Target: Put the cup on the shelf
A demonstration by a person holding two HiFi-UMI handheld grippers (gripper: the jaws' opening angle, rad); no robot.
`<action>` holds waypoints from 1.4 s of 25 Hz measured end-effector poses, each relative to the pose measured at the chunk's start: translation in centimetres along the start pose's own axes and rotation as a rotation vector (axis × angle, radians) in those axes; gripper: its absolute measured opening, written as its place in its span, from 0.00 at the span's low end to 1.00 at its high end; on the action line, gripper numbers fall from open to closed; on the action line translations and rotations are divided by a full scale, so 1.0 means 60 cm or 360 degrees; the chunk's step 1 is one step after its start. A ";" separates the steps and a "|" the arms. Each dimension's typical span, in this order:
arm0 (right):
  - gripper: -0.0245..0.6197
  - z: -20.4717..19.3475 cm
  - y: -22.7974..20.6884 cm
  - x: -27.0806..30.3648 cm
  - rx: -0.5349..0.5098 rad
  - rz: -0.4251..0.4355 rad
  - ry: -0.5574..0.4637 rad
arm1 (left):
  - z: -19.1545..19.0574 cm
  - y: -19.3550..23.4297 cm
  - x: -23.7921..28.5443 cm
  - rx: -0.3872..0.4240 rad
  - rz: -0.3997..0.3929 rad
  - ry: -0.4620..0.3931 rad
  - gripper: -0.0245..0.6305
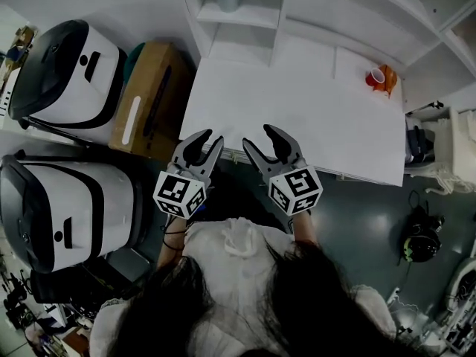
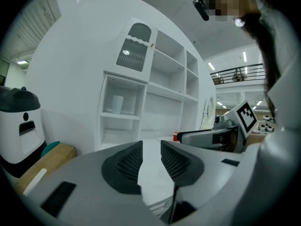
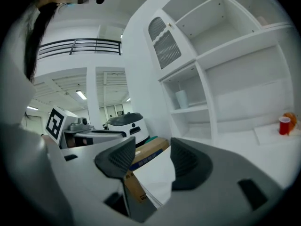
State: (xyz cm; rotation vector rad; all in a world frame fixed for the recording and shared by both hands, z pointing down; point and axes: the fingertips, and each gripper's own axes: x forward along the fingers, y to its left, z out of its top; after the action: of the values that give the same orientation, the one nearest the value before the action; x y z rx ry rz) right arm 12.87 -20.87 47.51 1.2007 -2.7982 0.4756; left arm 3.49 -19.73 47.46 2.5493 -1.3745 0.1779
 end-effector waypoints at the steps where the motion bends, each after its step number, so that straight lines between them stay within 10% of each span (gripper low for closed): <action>1: 0.38 -0.001 0.003 -0.007 0.0016 -0.0002 -0.0014 | -0.004 -0.006 -0.008 0.0001 0.0009 0.0007 0.23; 19: 0.24 -0.039 0.115 -0.017 0.0040 0.0064 -0.0033 | -0.036 -0.021 -0.147 0.0040 0.0078 0.0054 0.23; 35: 0.22 -0.104 0.389 -0.067 -0.0010 -0.0076 -0.0039 | -0.080 -0.021 -0.393 0.0045 -0.0117 -0.0035 0.23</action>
State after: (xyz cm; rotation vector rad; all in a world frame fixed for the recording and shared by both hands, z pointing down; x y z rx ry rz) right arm -1.48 -1.01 46.76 1.2772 -2.7818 0.4513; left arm -8.41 1.21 46.73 2.6277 -1.2928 0.1578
